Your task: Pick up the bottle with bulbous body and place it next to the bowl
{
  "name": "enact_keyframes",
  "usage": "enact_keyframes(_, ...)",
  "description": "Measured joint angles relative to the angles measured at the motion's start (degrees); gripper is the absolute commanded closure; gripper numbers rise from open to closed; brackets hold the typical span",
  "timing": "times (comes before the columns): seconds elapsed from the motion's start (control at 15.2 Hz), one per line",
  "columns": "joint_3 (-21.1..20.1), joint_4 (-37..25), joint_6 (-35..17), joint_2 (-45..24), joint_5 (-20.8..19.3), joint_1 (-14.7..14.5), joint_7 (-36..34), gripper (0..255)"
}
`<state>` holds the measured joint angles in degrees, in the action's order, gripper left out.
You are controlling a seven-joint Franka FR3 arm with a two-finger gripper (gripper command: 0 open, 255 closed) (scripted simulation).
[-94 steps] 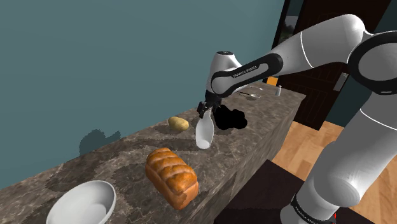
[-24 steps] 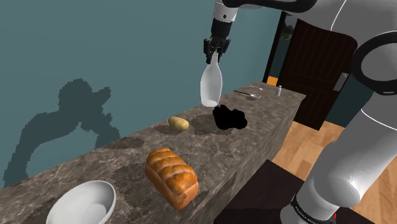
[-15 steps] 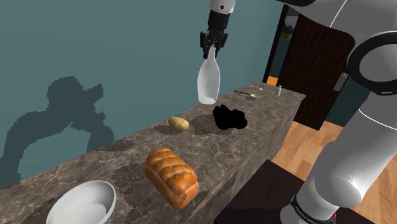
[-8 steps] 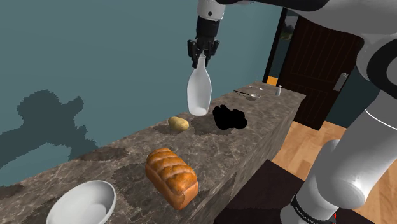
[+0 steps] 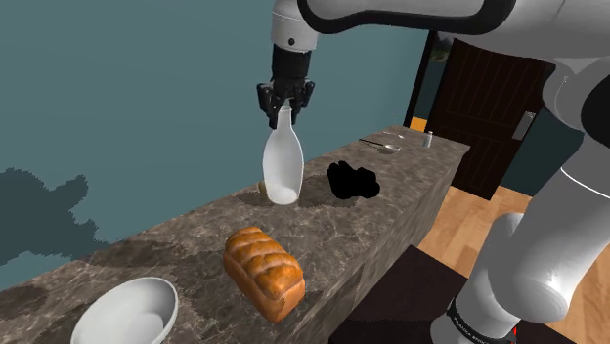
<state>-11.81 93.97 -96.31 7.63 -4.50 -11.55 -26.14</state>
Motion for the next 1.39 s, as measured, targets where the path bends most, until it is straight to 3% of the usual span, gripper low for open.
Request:
enact_keyframes(0.79,-9.4,-1.5,-3.3,-7.1,-4.0,-7.1,-17.3,255)
enact_keyframes(1.39,-14.6,-10.8,-2.7,-19.2,-10.8,-14.9,-30.3,255)
